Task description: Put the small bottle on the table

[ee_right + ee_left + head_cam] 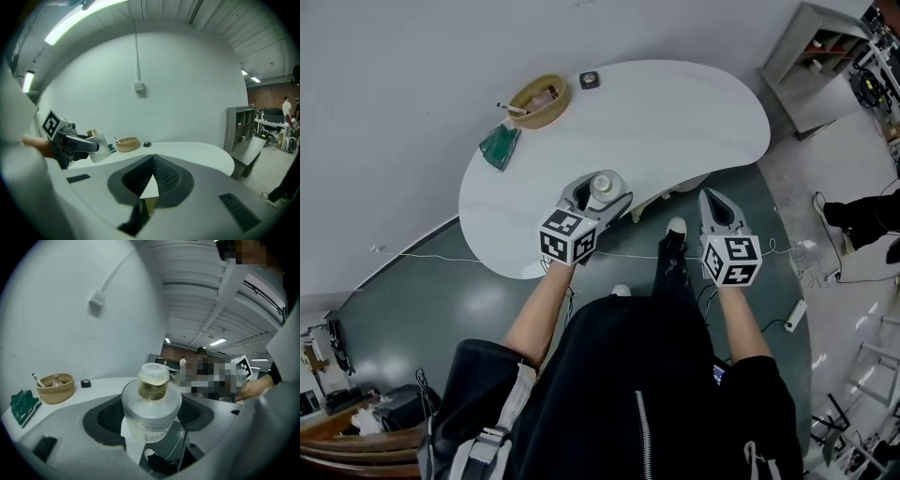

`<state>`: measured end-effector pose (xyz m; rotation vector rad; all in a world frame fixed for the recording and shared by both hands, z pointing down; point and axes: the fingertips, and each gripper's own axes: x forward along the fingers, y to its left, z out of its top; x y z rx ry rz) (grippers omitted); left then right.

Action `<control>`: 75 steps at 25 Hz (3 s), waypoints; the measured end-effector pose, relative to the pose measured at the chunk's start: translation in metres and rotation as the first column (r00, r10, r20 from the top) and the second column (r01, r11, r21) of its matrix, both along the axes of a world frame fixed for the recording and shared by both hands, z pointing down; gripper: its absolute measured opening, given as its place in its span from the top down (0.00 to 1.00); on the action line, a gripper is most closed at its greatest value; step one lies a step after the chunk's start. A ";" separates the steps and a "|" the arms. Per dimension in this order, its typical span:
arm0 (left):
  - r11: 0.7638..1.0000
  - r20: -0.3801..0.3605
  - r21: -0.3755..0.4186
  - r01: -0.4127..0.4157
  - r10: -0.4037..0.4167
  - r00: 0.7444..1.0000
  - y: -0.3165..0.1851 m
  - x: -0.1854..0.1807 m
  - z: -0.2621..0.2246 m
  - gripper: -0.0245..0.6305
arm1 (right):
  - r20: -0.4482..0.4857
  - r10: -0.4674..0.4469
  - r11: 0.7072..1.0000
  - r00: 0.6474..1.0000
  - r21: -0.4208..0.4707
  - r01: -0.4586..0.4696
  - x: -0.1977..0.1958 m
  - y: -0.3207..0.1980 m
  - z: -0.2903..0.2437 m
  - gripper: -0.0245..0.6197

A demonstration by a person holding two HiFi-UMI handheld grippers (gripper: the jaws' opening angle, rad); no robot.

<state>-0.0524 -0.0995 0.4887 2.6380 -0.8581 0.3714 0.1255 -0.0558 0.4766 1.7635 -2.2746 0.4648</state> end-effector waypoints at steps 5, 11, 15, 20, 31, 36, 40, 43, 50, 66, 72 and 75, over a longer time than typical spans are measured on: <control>0.998 0.007 0.006 0.064 -0.064 0.998 -0.067 0.034 -0.002 0.45 | 0.014 -0.081 0.997 0.997 -0.003 0.081 0.028 -0.082 -0.001 0.96; 0.987 0.019 0.017 0.159 -0.160 0.987 -0.145 0.076 -0.002 0.45 | 0.019 -0.192 0.981 0.981 0.002 0.192 0.066 -0.178 -0.001 0.96; 0.975 0.032 0.027 0.218 -0.219 0.975 -0.186 0.098 -0.007 0.45 | 0.015 -0.262 0.965 0.965 0.002 0.262 0.085 -0.231 -0.006 0.96; 0.961 0.032 0.036 0.273 -0.274 0.961 -0.221 0.113 -0.013 0.45 | 0.012 -0.327 0.945 0.945 0.004 0.327 0.090 -0.277 -0.010 0.96; 0.968 0.069 -0.005 0.250 -0.249 0.966 -0.256 0.107 0.010 0.45 | 0.031 -0.304 0.951 0.952 -0.042 0.305 0.084 -0.303 0.009 0.96; 0.979 0.103 -0.054 0.197 -0.191 0.976 -0.262 0.112 0.042 0.45 | 0.034 -0.268 0.959 0.963 -0.089 0.270 0.088 -0.305 0.031 0.96; 0.982 0.132 -0.099 0.161 -0.147 0.980 -0.262 0.115 0.077 0.45 | 0.040 -0.236 0.962 0.971 -0.131 0.239 0.089 -0.303 0.054 0.96; 0.983 0.152 -0.117 0.140 -0.122 0.981 -0.262 0.118 0.099 0.45 | 0.037 -0.224 0.962 0.974 -0.154 0.227 0.086 -0.300 0.066 0.96; 0.989 0.195 -0.103 0.106 -0.084 0.977 -0.283 0.121 0.138 0.45 | 0.032 -0.200 0.962 0.979 -0.182 0.203 0.081 -0.304 0.084 0.96; 0.994 0.262 -0.078 0.080 -0.057 0.963 -0.354 0.154 0.200 0.45 | 0.038 -0.121 0.960 0.992 -0.249 0.127 0.103 -0.296 0.109 0.96; 0.993 0.285 -0.072 0.091 -0.067 0.956 -0.357 0.157 0.214 0.45 | 0.039 -0.122 0.955 0.992 -0.268 0.128 0.110 -0.296 0.113 0.96; 0.994 0.295 -0.069 0.083 -0.059 0.954 -0.356 0.158 0.218 0.44 | 0.042 -0.123 0.954 0.991 -0.271 0.130 0.111 -0.299 0.113 0.96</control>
